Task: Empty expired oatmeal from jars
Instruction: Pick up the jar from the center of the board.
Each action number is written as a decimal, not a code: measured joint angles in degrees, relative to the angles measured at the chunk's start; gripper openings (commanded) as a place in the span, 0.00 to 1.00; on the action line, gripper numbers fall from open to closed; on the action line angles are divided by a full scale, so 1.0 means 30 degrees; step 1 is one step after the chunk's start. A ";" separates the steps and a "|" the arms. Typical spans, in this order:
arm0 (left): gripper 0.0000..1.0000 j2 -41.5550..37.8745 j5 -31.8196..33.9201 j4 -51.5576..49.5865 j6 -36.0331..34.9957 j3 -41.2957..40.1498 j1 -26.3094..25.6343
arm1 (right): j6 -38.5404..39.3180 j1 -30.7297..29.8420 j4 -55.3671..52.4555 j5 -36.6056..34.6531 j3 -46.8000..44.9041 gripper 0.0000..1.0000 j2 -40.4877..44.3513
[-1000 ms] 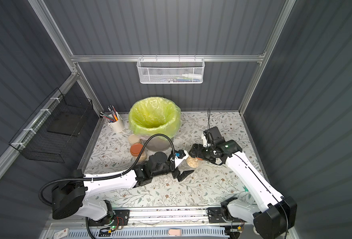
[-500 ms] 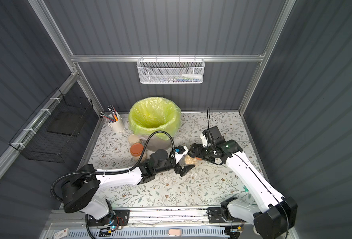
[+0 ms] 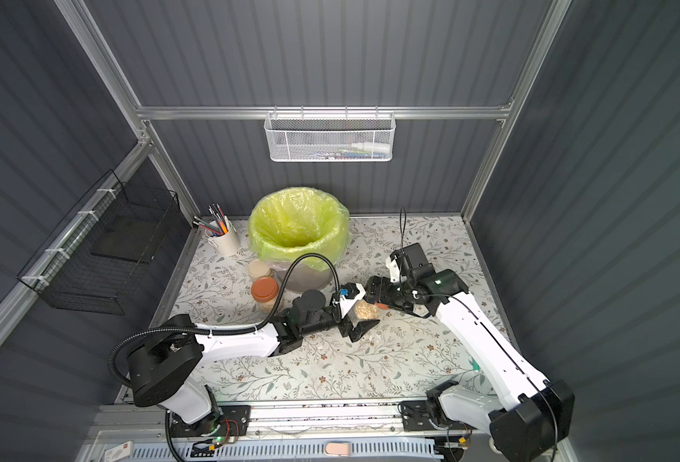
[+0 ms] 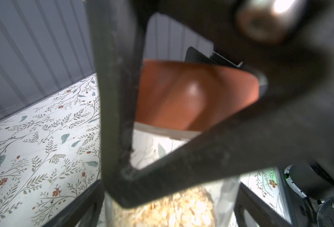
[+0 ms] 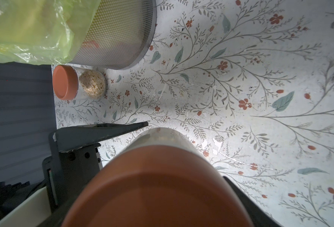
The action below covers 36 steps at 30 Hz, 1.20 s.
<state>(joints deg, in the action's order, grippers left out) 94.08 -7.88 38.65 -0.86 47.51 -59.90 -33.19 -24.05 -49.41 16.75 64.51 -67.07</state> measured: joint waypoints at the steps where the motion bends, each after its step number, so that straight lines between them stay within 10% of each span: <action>1: 1.00 0.0044 -0.0051 0.0007 -0.0007 0.0000 0.0000 | 0.0000 0.0000 0.0007 0.0007 0.0007 0.65 0.0000; 36: 1.00 0.0044 -0.0073 0.1013 -0.0087 -0.0539 0.0109 | -0.0175 0.0000 -0.0029 0.1639 0.0597 0.65 -0.0233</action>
<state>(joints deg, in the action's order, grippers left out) 94.21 -8.10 41.69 -1.13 45.89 -59.57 -33.71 -24.05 -49.50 21.67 66.30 -67.77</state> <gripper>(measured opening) 0.997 0.875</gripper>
